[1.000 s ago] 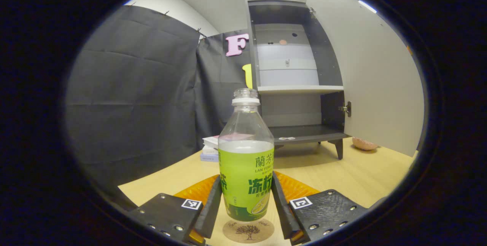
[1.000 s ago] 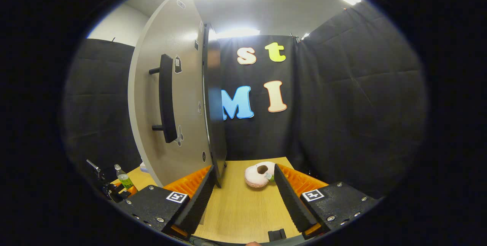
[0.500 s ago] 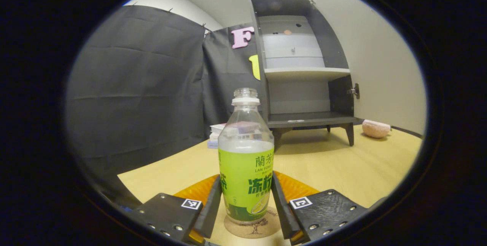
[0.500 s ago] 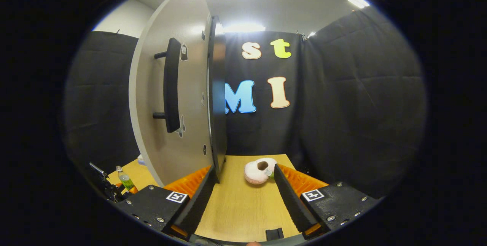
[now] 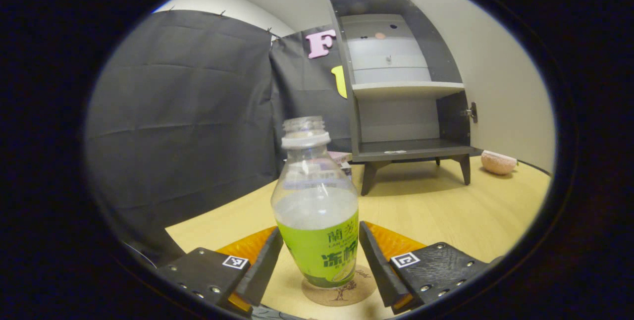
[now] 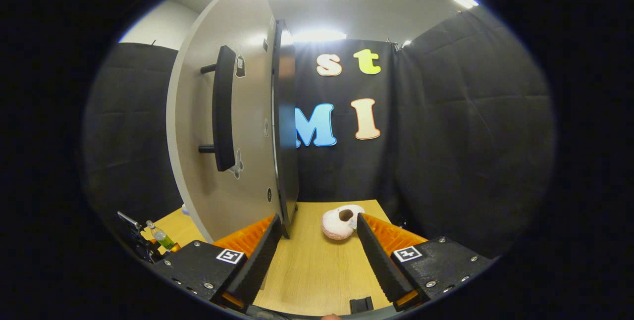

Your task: Open the cabinet door with the right hand, grasp the bottle in the cabinet with the left hand and place it on the coaster, then close the cabinet door with the right hand.

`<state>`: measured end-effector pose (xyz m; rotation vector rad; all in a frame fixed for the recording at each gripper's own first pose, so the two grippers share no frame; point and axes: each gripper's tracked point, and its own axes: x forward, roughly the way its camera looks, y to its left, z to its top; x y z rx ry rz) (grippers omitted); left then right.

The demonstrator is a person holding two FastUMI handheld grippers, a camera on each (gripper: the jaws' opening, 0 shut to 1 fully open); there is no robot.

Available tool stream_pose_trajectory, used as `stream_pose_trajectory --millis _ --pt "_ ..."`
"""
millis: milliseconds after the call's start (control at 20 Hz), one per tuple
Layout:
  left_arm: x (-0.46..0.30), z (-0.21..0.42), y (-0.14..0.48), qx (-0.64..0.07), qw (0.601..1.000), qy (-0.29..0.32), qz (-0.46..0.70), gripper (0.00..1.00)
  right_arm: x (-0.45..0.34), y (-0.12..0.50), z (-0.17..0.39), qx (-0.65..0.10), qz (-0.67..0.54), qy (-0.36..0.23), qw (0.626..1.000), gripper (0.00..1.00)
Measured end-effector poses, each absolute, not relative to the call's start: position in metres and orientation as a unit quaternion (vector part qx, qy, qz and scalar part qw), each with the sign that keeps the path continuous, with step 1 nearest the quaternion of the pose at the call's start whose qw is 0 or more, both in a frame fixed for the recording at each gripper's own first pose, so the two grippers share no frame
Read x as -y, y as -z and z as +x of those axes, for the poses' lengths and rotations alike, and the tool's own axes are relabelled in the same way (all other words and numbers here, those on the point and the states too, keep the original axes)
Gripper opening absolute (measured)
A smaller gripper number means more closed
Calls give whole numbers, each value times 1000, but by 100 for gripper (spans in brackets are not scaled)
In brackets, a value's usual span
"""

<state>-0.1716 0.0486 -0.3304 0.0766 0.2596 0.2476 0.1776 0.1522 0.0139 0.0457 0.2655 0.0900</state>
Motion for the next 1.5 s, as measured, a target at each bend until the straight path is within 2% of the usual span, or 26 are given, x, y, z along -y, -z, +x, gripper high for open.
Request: stream_pose_trajectory --millis 50,250,300,400,450,600,650,700,800,850,900,950,1050,1100,1150,1200,1250,1400,1450,1500 --pt "-45 -171 322 -124 984 -118 39 88 -152 -15 179 -130 29 -45 990 94" --pt "-35 -172 280 -99 988 -105 47 88 -152 -22 184 -121 50 -45 990 94" --pt "-34 -172 269 -92 989 -105 50 92 -152 -25 186 -119 58 -45 990 93" --pt "-36 -176 253 -90 989 -106 51 88 -152 -32 192 -113 72 -44 990 94" --pt "-39 -179 249 -92 988 -110 51 92 -154 -35 195 -111 77 -46 990 94" --pt "-53 -190 217 -83 988 -118 50 84 -155 -58 204 -87 81 -44 992 93" --pt "-56 -192 206 -80 989 -116 54 88 -156 -67 206 -78 80 -40 993 94" --pt "-59 -195 195 -83 988 -115 59 88 -156 -76 208 -71 78 -37 994 93" --pt "-66 -199 172 -83 989 -110 56 88 -156 -92 211 -58 71 -25 995 93" --pt "-71 -199 159 -82 989 -110 54 92 -157 -100 213 -53 68 -16 996 93" --pt "-77 -200 145 -78 990 -109 53 92 -158 -107 214 -48 66 -6 997 93" --pt "-84 -201 133 -75 990 -108 51 92 -159 -112 214 -43 64 4 997 90" --pt "-99 -203 112 -69 991 -106 49 92 -167 -121 212 -32 56 22 998 93" --pt "-108 -204 102 -63 991 -106 49 88 -173 -125 210 -26 51 26 998 93" --pt "-121 -203 93 -54 992 -107 49 92 -181 -127 208 -23 46 29 998 93" --pt "-130 -203 86 -46 992 -108 48 92 -183 -130 202 -19 30 46 998 93" --pt "-142 -202 82 -41 992 -111 46 88 -183 -132 205 -16 13 56 998 92" --pt "-169 -202 83 -37 992 -116 36 88 -190 -135 200 -10 -20 79 997 91" --pt "-177 -201 87 -38 992 -117 32 88 -196 -135 199 -11 -17 81 997 87" --pt "-183 -200 90 -41 992 -116 29 88 -202 -134 198 -13 -9 80 997 91"
